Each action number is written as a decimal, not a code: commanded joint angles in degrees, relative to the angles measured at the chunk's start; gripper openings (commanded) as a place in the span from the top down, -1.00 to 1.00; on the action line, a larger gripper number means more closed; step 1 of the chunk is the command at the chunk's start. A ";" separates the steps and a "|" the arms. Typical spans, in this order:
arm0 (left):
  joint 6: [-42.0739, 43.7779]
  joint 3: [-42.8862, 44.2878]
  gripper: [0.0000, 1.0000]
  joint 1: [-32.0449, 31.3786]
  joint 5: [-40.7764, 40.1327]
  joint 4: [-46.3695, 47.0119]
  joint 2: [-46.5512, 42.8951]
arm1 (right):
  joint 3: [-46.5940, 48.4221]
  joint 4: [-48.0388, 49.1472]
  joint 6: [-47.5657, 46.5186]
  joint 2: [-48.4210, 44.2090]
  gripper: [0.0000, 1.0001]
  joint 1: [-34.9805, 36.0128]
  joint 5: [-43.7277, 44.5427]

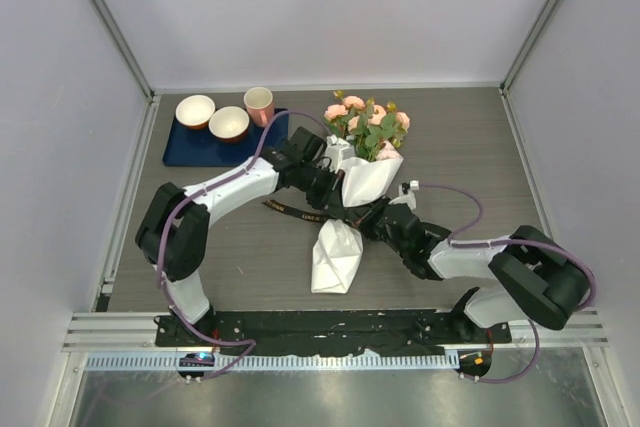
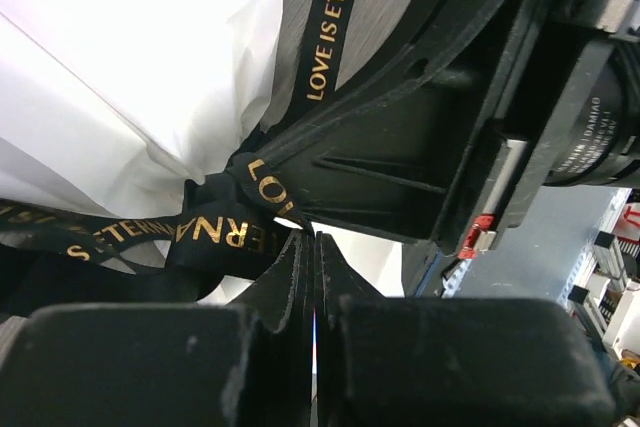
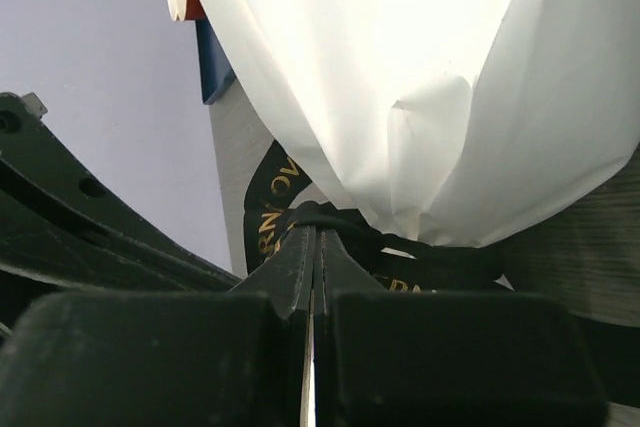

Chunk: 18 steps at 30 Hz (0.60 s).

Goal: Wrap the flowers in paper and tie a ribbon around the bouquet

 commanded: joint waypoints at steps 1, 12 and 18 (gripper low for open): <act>-2.37 -1.48 1.00 0.38 3.22 3.76 -4.00 | -1.00 12.87 3.42 4.30 1.00 -0.55 2.71; -10.37 -13.60 1.00 0.47 -0.64 13.52 -6.28 | -2.24 20.45 5.09 12.31 1.00 -1.08 1.04; -12.92 -18.27 1.00 0.82 -3.37 18.09 -8.39 | -3.38 14.05 4.65 8.71 0.82 -1.08 0.42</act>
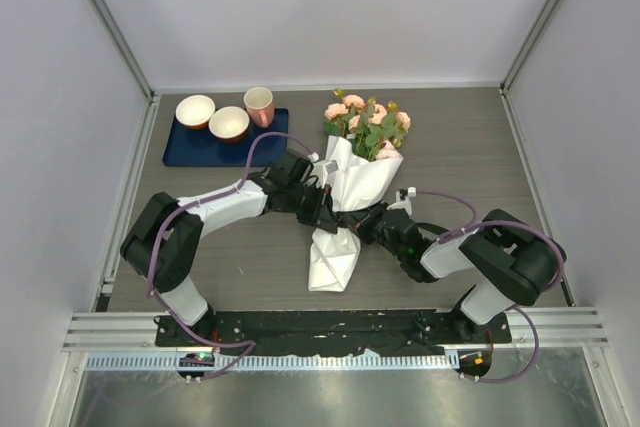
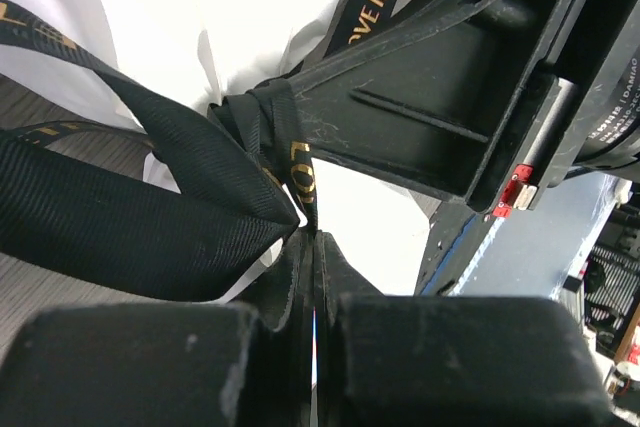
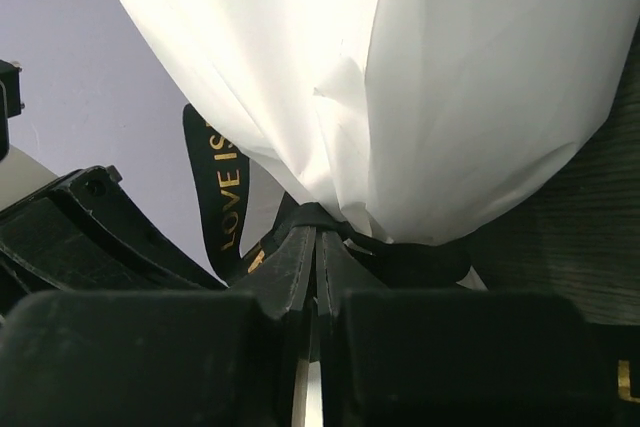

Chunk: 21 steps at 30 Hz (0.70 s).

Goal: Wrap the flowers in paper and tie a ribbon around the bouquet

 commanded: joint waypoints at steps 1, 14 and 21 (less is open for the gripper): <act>-2.21 -1.61 1.00 0.49 -1.06 3.78 -2.95 | -1.24 -2.47 -0.16 -5.08 0.78 -0.73 2.54; -2.82 -1.79 1.00 0.93 0.44 4.92 -1.19 | -2.56 -17.50 -4.11 -19.42 0.20 -0.81 2.72; -2.74 -3.19 1.00 0.84 0.35 5.18 -1.81 | -0.80 -16.72 -5.43 -15.39 0.23 -0.73 -1.23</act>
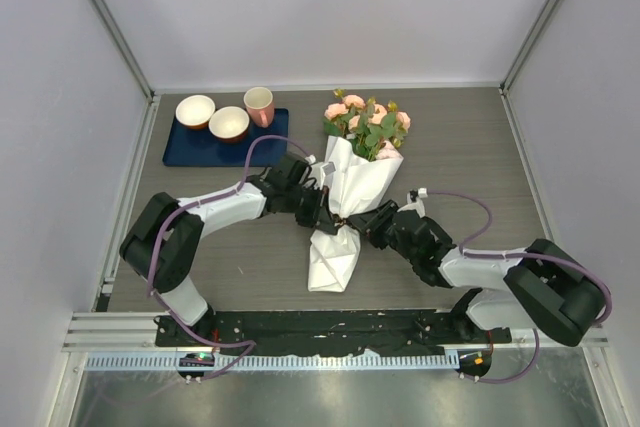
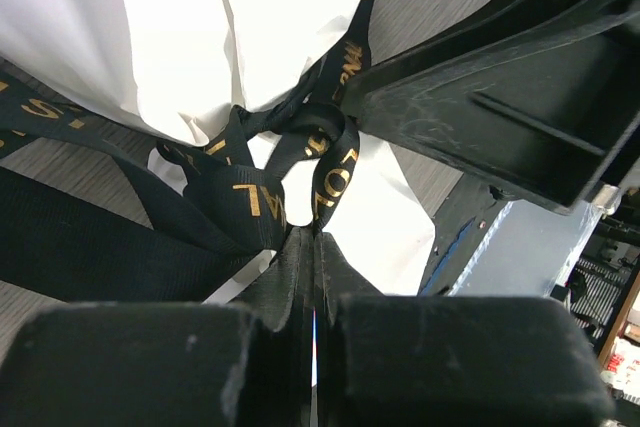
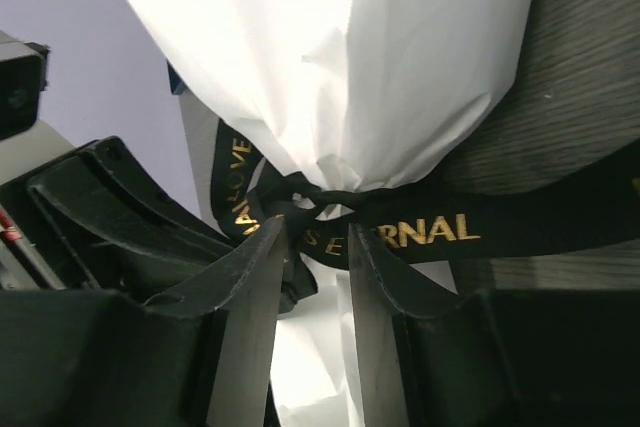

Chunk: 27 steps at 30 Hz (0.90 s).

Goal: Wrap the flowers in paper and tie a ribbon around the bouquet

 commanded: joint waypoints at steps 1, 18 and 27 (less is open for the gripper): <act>0.11 -0.79 1.00 0.27 0.98 2.19 -0.78 | 1.47 2.96 -1.39 2.78 0.23 -0.07 -1.87; 0.72 -1.14 1.00 0.27 1.33 1.66 -0.87 | 4.90 -11.79 -7.01 -5.38 -0.15 0.63 -0.29; 0.72 -0.70 1.00 0.27 1.51 1.92 -0.78 | 6.83 -15.32 -2.45 -6.89 -0.19 1.95 -1.34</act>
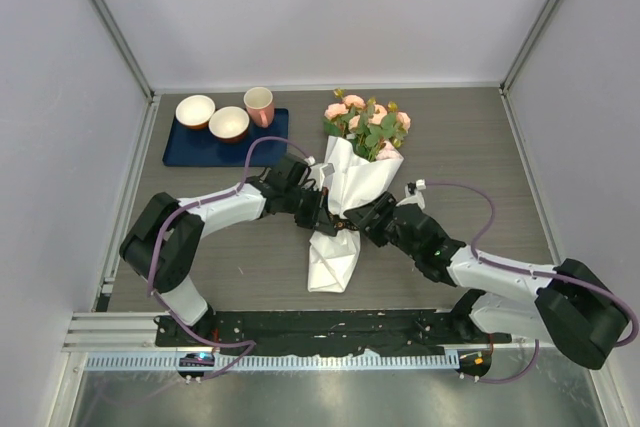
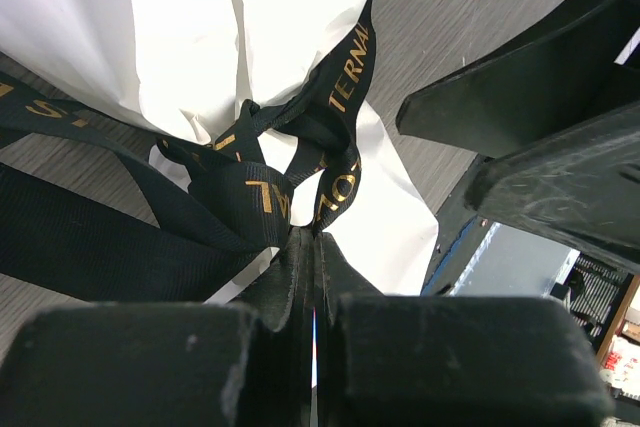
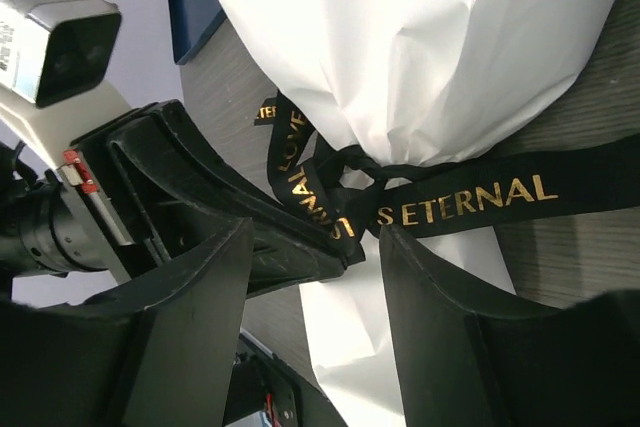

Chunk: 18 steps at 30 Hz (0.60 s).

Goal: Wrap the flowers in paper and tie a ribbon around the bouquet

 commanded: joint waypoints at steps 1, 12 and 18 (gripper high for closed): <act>0.74 0.37 1.00 0.27 1.31 1.51 -0.78 | 1.52 0.17 2.97 2.38 -0.17 0.79 0.06; 0.83 0.10 1.00 0.01 1.84 1.51 -1.22 | 0.29 10.73 8.17 10.47 -0.05 1.67 -1.09; 0.83 0.10 1.00 -0.16 1.93 1.51 -1.48 | 0.29 13.10 10.45 12.23 0.00 1.85 -1.53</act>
